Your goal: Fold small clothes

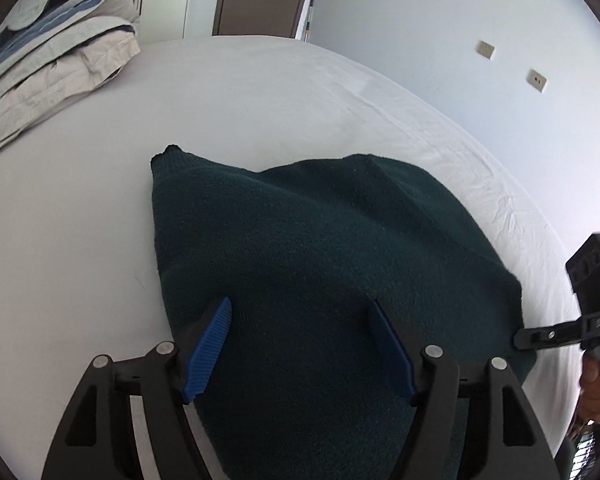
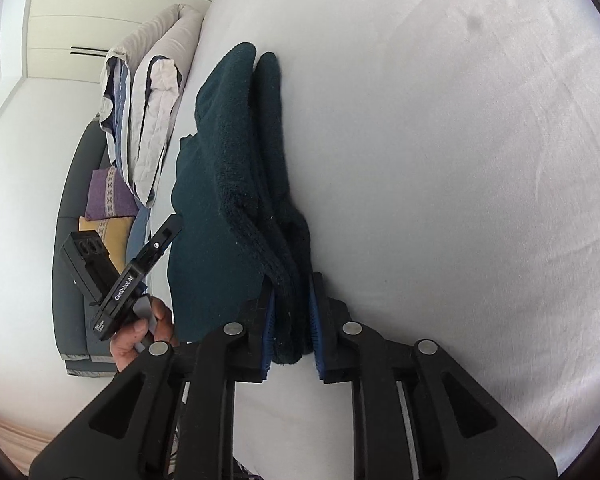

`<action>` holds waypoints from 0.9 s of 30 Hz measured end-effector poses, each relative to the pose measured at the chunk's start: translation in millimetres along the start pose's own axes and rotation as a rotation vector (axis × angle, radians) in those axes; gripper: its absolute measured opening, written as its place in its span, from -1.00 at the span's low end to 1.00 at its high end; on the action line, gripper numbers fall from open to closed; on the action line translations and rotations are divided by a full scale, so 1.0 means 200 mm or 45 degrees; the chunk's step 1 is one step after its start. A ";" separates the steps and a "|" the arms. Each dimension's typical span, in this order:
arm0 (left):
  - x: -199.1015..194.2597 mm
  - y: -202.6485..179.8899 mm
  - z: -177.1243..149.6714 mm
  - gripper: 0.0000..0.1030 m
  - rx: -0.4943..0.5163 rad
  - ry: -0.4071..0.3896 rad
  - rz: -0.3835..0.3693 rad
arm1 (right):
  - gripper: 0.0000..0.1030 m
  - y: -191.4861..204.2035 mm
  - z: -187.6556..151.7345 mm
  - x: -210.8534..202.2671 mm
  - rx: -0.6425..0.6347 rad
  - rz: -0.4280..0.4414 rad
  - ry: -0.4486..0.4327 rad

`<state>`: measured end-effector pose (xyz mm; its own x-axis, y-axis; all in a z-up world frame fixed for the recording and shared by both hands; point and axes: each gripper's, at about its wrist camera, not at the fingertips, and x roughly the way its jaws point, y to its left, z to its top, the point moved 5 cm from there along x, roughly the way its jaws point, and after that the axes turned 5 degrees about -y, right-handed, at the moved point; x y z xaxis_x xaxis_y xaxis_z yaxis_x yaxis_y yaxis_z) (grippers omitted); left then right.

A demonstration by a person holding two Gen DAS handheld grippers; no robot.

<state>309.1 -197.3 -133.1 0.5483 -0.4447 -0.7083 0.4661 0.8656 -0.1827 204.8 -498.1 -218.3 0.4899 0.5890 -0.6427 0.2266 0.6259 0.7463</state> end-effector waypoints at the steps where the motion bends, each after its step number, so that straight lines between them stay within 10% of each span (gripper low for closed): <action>1: 0.00 0.01 0.00 0.40 0.001 -0.002 -0.004 | -0.63 0.01 0.00 -0.04 0.005 -0.035 -0.011; 6: 0.01 0.03 0.00 0.40 -0.017 0.012 -0.025 | -0.58 0.24 0.16 -0.24 -0.095 -0.040 -0.207; 12: 0.01 0.02 -0.01 0.40 -0.016 0.013 -0.026 | -0.58 0.60 0.43 0.06 -0.241 0.083 -0.185; 18: 0.03 0.03 -0.01 0.41 -0.021 0.015 -0.030 | -0.73 0.46 0.64 0.47 -0.135 -0.060 -0.129; 20: 0.04 0.03 -0.01 0.41 -0.028 0.011 -0.040 | -1.00 0.37 0.69 0.46 -0.094 -0.023 -0.182; 27: -0.05 0.04 0.01 0.29 -0.034 -0.015 -0.012 | -0.88 0.36 0.59 0.22 -0.064 -0.058 -0.302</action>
<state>308.6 -187.3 -127.0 0.5523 -0.4551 -0.6985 0.4526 0.8673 -0.2073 341.4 -487.6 -172.5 0.6651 0.4267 -0.6128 0.2140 0.6773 0.7039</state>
